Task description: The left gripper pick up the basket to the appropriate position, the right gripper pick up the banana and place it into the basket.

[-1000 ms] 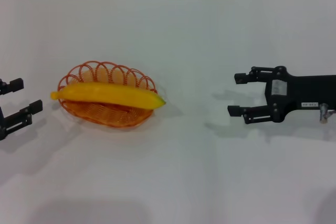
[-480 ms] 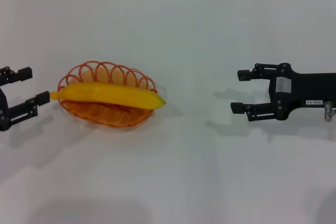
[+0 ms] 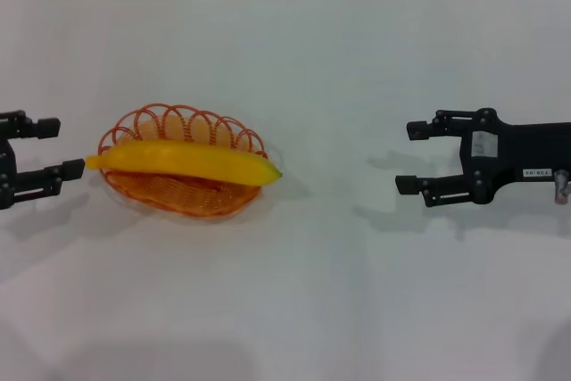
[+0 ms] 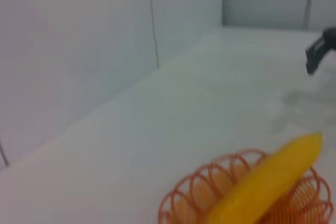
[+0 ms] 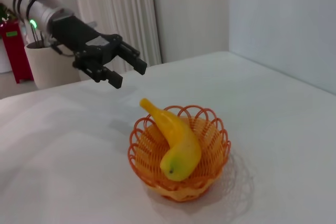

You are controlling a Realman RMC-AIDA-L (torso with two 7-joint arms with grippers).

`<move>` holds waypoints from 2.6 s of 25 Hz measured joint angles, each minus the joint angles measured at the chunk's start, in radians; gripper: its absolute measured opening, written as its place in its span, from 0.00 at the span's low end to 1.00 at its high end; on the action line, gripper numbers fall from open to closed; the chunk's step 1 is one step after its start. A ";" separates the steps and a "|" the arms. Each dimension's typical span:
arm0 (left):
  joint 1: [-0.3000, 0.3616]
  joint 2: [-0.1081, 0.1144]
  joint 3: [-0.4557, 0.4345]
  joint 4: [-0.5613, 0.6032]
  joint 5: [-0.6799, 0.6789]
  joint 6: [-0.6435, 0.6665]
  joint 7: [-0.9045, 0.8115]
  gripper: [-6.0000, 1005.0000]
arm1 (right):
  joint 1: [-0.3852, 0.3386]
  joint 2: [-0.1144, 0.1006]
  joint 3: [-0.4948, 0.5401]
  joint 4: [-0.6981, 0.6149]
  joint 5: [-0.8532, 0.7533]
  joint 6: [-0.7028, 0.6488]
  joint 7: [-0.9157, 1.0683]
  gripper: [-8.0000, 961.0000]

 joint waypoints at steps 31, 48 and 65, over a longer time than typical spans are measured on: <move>-0.049 -0.034 0.000 0.070 0.053 0.029 0.019 0.66 | 0.010 -0.039 0.075 -0.006 -0.049 -0.085 0.012 0.88; -0.063 -0.046 0.012 0.065 0.054 0.035 0.035 0.66 | 0.034 -0.021 0.071 -0.009 -0.088 -0.084 0.028 0.88; -0.069 -0.046 0.053 0.067 0.052 0.034 0.029 0.66 | 0.043 -0.017 0.069 -0.009 -0.089 -0.076 0.035 0.88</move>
